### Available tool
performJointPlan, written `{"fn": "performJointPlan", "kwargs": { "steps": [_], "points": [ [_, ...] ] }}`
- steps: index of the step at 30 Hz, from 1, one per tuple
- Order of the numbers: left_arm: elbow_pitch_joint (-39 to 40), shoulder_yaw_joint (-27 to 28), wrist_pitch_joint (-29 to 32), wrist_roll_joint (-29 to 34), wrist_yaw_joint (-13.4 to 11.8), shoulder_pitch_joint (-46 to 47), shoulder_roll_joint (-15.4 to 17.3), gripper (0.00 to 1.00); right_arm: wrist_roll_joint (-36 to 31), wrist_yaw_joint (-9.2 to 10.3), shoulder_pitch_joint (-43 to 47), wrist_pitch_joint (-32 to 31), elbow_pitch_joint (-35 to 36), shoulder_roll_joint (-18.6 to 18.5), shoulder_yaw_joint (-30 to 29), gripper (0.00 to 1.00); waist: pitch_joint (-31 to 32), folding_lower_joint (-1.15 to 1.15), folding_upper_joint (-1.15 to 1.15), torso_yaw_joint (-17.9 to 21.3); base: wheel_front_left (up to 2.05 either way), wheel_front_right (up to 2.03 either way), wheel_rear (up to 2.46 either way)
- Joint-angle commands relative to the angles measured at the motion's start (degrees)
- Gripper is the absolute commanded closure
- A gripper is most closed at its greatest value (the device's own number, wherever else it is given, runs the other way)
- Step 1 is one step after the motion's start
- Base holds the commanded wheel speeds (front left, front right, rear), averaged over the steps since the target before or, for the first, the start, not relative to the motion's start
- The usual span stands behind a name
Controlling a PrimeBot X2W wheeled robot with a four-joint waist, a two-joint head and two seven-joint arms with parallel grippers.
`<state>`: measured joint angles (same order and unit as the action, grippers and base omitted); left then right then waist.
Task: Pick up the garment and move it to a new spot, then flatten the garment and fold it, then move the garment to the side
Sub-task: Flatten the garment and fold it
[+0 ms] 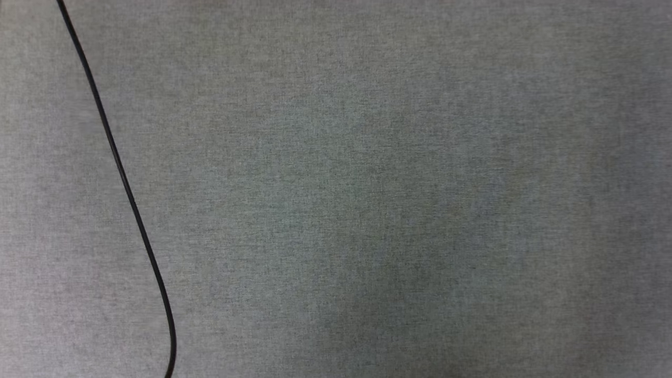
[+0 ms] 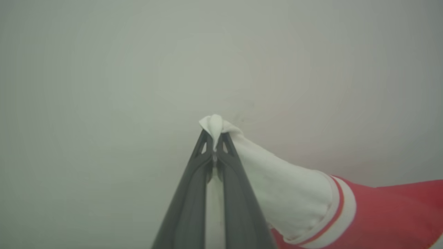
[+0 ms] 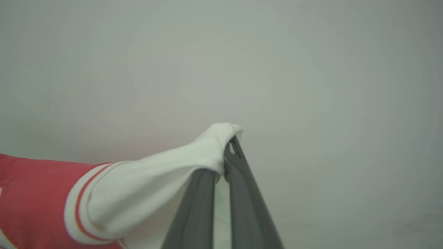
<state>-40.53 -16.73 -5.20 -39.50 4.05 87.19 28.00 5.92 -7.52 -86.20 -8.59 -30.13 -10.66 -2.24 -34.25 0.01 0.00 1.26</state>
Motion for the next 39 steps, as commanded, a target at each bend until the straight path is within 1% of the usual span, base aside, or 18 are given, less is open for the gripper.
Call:
{"fn": "performJointPlan", "kwargs": {
  "steps": [1,6,12,18,21,25,30,34,39],
  "points": [
    [-0.7,0.0,-0.3,-0.6,0.5,-1.5,-0.3,1.00,0.3,0.06,1.2,0.6,-0.9,0.3,0.3,1.00,-0.7,-0.01,0.00,-0.4,0.00,0.00,0.00],
    [-3.0,-0.3,-0.4,-2.3,1.5,-5.1,-1.2,1.00,1.2,0.06,5.0,1.9,-3.4,0.6,0.9,1.00,-0.8,-0.01,0.00,-1.1,0.00,0.00,0.00],
    [-5.4,-1.0,-1.7,-4.2,2.4,-12.0,-2.7,1.00,3.4,0.06,13.5,3.3,-4.6,-1.4,2.2,1.00,2.0,-0.01,0.00,-2.3,0.00,0.00,0.00],
    [-5.5,-1.6,-4.4,-6.2,3.0,-24.2,-2.6,1.00,6.8,0.07,27.4,4.4,-3.5,-2.9,3.4,1.00,9.1,-0.01,0.00,-2.5,0.00,0.00,0.00],
    [-4.0,-1.8,-5.6,-7.2,3.1,-31.6,-2.1,1.00,8.3,0.07,35.6,3.9,-1.6,-3.5,4.0,1.00,13.0,-0.01,0.00,-2.5,0.00,0.00,0.00],
    [-1.3,-1.8,-6.4,-8.4,2.9,-41.5,-1.7,1.00,9.7,0.07,46.4,2.4,2.3,-4.5,3.2,1.00,17.9,-0.01,0.00,-2.6,0.00,0.00,0.00],
    [4.3,-1.5,-6.6,-9.8,0.4,-53.7,-1.5,1.00,11.0,0.07,60.1,-0.5,9.0,-4.1,0.4,1.00,23.0,-0.01,0.00,-3.2,0.00,0.00,0.00],
    [11.0,-0.3,-7.1,-10.6,-3.6,-64.0,-0.3,1.00,10.3,0.08,70.4,-3.0,15.2,-3.1,-2.2,1.00,26.6,-0.01,0.00,-3.3,0.00,0.00,0.00],
    [22.5,0.3,-6.4,-11.8,-9.7,-77.8,-0.1,1.00,9.5,0.08,82.1,-5.7,22.0,-0.8,-5.8,1.00,30.0,-0.01,0.00,-3.6,0.00,0.00,0.00]
  ]
}}
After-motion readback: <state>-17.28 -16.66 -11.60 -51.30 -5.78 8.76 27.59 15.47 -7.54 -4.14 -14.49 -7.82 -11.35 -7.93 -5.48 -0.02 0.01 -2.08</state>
